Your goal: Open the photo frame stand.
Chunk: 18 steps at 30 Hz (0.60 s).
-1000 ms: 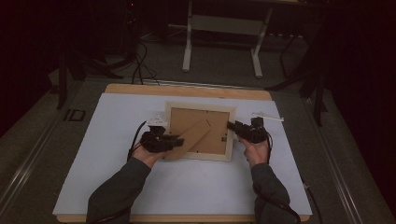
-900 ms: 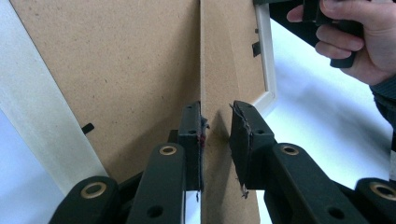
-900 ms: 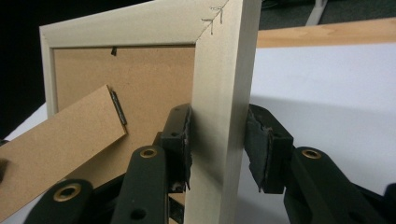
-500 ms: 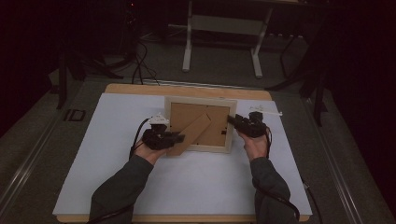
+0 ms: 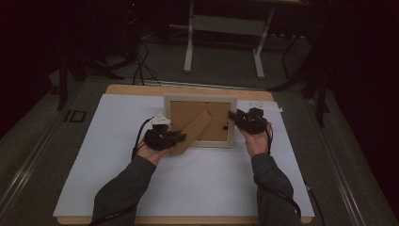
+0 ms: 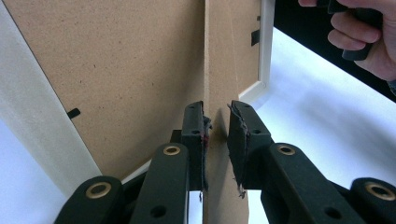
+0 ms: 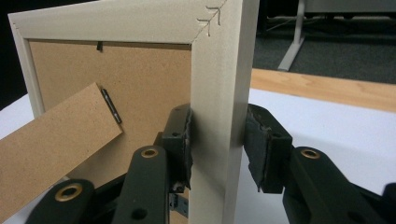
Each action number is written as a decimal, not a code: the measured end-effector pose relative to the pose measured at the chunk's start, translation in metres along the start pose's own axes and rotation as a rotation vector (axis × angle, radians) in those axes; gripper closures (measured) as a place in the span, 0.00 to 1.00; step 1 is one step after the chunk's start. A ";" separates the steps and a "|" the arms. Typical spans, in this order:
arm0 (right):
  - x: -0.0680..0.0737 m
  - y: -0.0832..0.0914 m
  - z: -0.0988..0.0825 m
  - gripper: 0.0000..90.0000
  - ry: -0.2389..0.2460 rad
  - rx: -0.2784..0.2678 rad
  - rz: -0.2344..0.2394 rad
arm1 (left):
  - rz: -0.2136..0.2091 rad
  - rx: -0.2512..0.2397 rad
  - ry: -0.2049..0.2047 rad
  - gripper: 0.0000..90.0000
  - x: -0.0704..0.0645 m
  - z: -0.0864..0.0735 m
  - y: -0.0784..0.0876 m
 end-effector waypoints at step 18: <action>-0.004 -0.009 0.001 0.72 0.058 -0.030 -0.072 | 0.028 0.024 -0.035 0.90 -0.007 -0.004 -0.016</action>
Point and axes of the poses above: each handheld gripper's, and its own axes: y roughly backward along the jaws, z roughly out of its top, x roughly to its left, the point moved 2 cm from there along -y, roughly forward along the jaws, and after that the axes turned 11 degrees about z, right-handed, at the moved point
